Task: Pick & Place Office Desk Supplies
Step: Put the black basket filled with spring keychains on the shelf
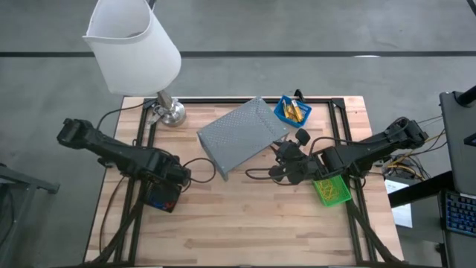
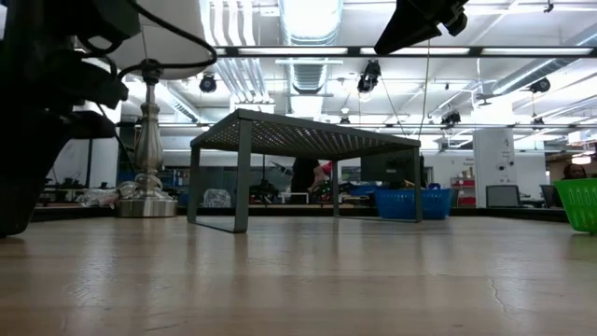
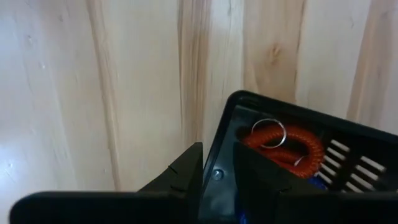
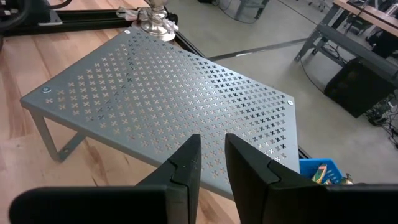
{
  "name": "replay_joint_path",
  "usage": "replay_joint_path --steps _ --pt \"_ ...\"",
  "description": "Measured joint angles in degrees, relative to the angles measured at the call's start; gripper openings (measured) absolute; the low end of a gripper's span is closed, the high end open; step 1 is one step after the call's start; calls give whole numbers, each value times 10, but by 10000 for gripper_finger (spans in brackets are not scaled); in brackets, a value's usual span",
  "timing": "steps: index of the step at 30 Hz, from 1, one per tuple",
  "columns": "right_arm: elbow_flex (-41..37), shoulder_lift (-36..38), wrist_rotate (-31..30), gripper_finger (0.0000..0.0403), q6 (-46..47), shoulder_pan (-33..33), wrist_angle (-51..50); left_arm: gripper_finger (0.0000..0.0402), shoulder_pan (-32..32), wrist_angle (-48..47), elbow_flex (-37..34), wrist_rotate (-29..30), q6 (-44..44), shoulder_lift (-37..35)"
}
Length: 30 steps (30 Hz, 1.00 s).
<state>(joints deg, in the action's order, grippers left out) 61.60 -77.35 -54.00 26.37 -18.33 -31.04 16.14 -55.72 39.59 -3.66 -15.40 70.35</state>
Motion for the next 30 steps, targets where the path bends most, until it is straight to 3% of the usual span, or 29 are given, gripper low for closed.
replay_joint_path --steps 22,30 --pt "0 0 0 68 0 0 0 92 0 71 -48 2 -24 0" --pt "0 0 0 68 0 0 0 13 -1 76 -46 0 -29 0"
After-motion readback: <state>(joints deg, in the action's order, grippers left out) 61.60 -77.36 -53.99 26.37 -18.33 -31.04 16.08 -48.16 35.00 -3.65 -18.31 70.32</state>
